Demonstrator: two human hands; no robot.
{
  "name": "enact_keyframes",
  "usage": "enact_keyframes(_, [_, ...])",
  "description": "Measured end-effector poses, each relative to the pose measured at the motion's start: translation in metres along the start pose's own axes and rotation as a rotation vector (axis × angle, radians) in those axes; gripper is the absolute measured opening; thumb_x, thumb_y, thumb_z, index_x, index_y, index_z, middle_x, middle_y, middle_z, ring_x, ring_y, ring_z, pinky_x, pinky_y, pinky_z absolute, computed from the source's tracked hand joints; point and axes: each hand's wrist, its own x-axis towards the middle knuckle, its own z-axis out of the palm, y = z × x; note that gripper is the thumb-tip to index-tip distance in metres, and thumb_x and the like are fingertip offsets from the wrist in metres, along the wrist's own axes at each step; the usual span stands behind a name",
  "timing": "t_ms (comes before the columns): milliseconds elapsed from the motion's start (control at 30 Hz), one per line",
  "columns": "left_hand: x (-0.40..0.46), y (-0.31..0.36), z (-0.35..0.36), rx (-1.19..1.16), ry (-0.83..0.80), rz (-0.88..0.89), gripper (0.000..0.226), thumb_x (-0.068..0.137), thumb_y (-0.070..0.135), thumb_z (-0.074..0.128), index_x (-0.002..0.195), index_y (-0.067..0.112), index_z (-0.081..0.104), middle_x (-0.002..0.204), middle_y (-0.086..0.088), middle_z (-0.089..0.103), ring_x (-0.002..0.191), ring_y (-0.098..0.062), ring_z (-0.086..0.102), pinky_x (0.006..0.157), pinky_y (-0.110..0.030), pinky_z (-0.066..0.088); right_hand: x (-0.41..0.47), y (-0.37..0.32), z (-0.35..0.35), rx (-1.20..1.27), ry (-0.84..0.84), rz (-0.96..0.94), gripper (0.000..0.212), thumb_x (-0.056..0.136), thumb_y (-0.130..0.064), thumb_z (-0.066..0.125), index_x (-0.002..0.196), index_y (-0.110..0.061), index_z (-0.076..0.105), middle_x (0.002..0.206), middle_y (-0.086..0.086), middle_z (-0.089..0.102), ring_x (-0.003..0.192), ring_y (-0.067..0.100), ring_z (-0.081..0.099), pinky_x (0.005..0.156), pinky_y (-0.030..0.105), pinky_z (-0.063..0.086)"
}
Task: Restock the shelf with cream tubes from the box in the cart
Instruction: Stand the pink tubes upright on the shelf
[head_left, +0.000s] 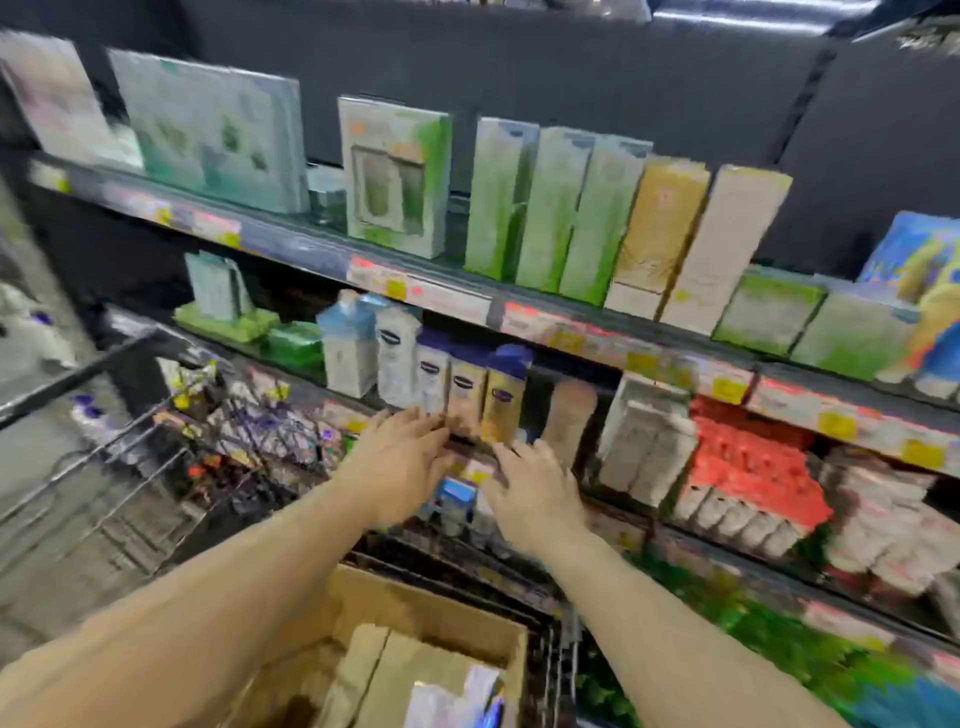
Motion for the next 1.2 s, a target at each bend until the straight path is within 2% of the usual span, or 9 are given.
enact_keyframes(100, [-0.024,-0.053,0.031,0.095,-0.11,-0.103,0.072,0.088,0.056,0.013,0.143,0.022,0.045,0.156,-0.006,0.033,0.144,-0.033,0.026,0.117,-0.052,0.017,0.011,-0.036,0.042,0.03,-0.116,0.051,0.057,0.101,-0.044,0.037,0.153,-0.029,0.019,0.161,-0.003,0.016,0.149,0.025,0.005,0.118,0.046,0.009])
enact_keyframes(233, [-0.057,-0.078,0.09,0.049,-0.073,-0.213,0.06,0.084,0.052,0.039,0.129,0.019,0.06,0.145,-0.015,0.048,0.136,-0.038,0.04,0.112,-0.054,0.018,0.012,-0.043,0.105,0.012,-0.224,0.109,0.06,0.1,-0.046,0.039,0.154,-0.029,0.018,0.162,0.001,0.012,0.149,0.024,0.003,0.119,0.045,0.008])
enact_keyframes(400, [-0.107,-0.064,0.204,-0.073,-0.296,-0.32,0.062,0.092,0.052,0.043,0.148,0.03,0.029,0.162,-0.005,0.013,0.149,-0.03,0.003,0.12,-0.051,-0.002,-0.014,-0.008,0.19,0.009,-0.406,0.202,0.057,0.101,-0.041,0.041,0.153,-0.029,0.021,0.162,0.0,0.014,0.149,0.023,0.004,0.118,0.044,0.01])
enact_keyframes(567, [-0.134,-0.034,0.317,-0.15,-0.61,-0.325,0.066,0.091,0.053,0.044,0.149,0.026,0.026,0.16,-0.008,0.019,0.147,-0.03,0.014,0.119,-0.05,0.011,-0.043,0.043,0.273,-0.014,-0.549,0.294,0.057,0.1,-0.037,0.043,0.152,-0.029,0.022,0.16,0.002,0.019,0.147,0.024,0.012,0.118,0.04,0.016])
enact_keyframes(767, [-0.139,-0.007,0.406,-0.471,-0.959,-0.597,0.041,0.097,0.029,0.054,0.129,0.005,0.054,0.111,-0.004,0.059,0.118,-0.023,0.054,0.089,-0.031,0.039,-0.052,0.08,0.331,0.041,-0.556,0.279,0.055,0.098,-0.037,0.046,0.15,-0.025,0.029,0.157,0.004,0.025,0.145,0.026,0.016,0.118,0.038,0.018])
enact_keyframes(867, [-0.142,-0.001,0.435,-0.601,-1.164,-0.728,0.029,0.099,0.003,0.049,0.07,0.0,0.053,0.074,0.0,0.043,0.068,0.001,0.052,0.078,-0.017,0.042,-0.053,0.091,0.345,0.055,-0.556,0.263,0.051,0.098,-0.035,0.048,0.146,-0.022,0.035,0.157,0.005,0.024,0.145,0.026,0.015,0.116,0.035,0.015])
enact_keyframes(933, [-0.141,0.003,0.44,-0.58,-1.122,-0.807,0.029,0.097,0.009,0.053,0.069,0.003,0.051,0.077,-0.007,0.05,0.077,-0.005,0.059,0.08,-0.015,0.044,-0.054,0.095,0.35,0.04,-0.573,0.253,0.05,0.099,-0.036,0.046,0.145,-0.022,0.036,0.158,0.006,0.022,0.146,0.027,0.014,0.116,0.035,0.014])
enact_keyframes(1067, [-0.136,0.004,0.425,-0.487,-1.071,-0.857,0.035,0.091,0.033,0.058,0.116,0.008,0.058,0.123,-0.011,0.059,0.118,-0.026,0.054,0.095,-0.027,0.042,-0.058,0.092,0.352,0.051,-0.572,0.243,0.048,0.098,-0.035,0.047,0.143,-0.023,0.039,0.154,0.002,0.03,0.143,0.025,0.021,0.115,0.036,0.02])
enact_keyframes(1200, [-0.128,-0.01,0.404,-0.69,-0.878,-0.945,0.023,0.079,0.031,0.07,0.068,0.019,0.054,0.079,-0.004,0.062,0.092,-0.025,0.066,0.064,-0.03,0.045,-0.055,0.081,0.35,0.118,-0.603,0.322,0.032,0.095,-0.036,0.05,0.124,-0.023,0.053,0.133,0.001,0.053,0.126,0.028,0.045,0.101,0.04,0.04])
